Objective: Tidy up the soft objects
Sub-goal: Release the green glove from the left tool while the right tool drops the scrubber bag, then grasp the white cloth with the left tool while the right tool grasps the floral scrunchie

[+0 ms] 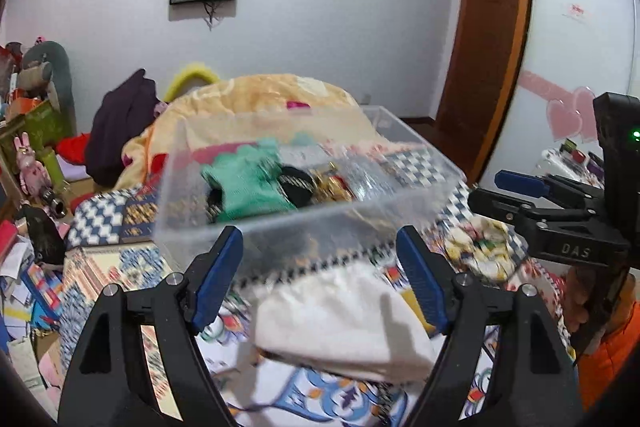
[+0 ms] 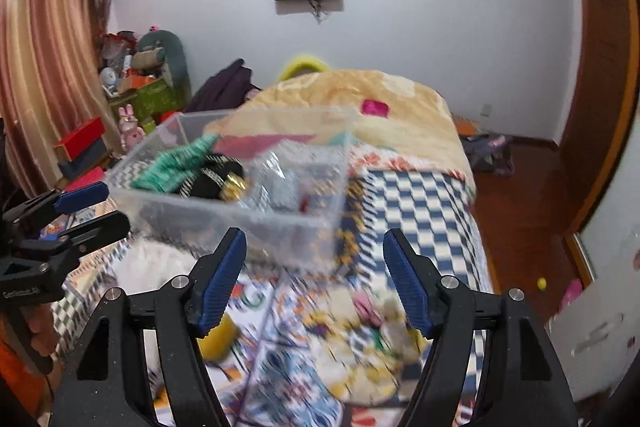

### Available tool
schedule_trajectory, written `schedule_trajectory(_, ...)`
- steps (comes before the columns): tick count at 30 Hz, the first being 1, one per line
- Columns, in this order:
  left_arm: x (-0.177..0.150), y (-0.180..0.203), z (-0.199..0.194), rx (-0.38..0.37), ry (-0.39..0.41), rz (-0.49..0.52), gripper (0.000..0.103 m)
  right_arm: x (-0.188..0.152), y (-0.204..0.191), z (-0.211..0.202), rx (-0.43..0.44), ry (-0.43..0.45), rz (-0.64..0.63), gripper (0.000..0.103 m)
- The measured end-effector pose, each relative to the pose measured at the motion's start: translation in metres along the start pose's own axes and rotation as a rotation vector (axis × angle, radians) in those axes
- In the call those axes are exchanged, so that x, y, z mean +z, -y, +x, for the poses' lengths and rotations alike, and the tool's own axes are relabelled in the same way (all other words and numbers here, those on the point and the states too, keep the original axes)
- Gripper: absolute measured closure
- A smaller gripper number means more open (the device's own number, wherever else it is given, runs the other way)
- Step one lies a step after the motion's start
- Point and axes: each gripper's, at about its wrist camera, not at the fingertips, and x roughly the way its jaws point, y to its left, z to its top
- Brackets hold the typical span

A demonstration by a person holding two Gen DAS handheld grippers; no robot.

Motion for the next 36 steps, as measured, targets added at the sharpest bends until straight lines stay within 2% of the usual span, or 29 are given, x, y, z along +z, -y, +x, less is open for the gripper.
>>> schedule_trajectory(5, -0.021, 0.019, 0.007, -0.034, -0.049, 0.027, 0.023, -0.023, 0.002, 0.004, -0.028, -0.048, -0.001, 0.035)
schedule_trajectory(11, -0.044, 0.026, 0.012, 0.035, -0.079, 0.081, 0.022, -0.038, 0.008, 0.002, -0.051, -0.074, 0.003, 0.03)
schedule_trajectory(17, -0.055, -0.005, 0.006, 0.029, -0.078, -0.033, 0.015, -0.044, 0.021, 0.001, -0.087, -0.085, 0.027, 0.026)
schedule_trajectory(21, -0.06, -0.022, 0.009, 0.067, -0.09, -0.095, 0.015, -0.053, 0.027, 0.004, -0.086, -0.115, 0.049, 0.025)
schedule_trajectory(24, -0.067, -0.034, 0.014, 0.058, -0.124, -0.144, 0.016, -0.058, 0.029, 0.003, -0.07, -0.12, 0.068, 0.025)
schedule_trajectory(26, -0.068, -0.033, 0.014, 0.064, -0.113, -0.139, 0.018, -0.058, 0.029, 0.0, -0.065, -0.113, 0.071, 0.026)
schedule_trajectory(29, -0.071, -0.028, 0.016, 0.083, -0.11, -0.108, 0.029, -0.059, 0.027, -0.002, -0.053, -0.107, 0.071, 0.044)
schedule_trajectory(31, -0.073, -0.023, 0.019, 0.084, -0.108, -0.09, 0.041, -0.06, 0.025, -0.003, -0.042, -0.106, 0.064, 0.062)
schedule_trajectory(34, -0.074, -0.021, 0.021, 0.075, -0.105, -0.084, 0.057, -0.06, 0.019, -0.004, -0.024, -0.106, 0.052, 0.077)
schedule_trajectory(36, -0.075, -0.022, 0.02, 0.069, -0.1, -0.087, 0.068, -0.061, 0.014, -0.004, -0.009, -0.105, 0.042, 0.081)
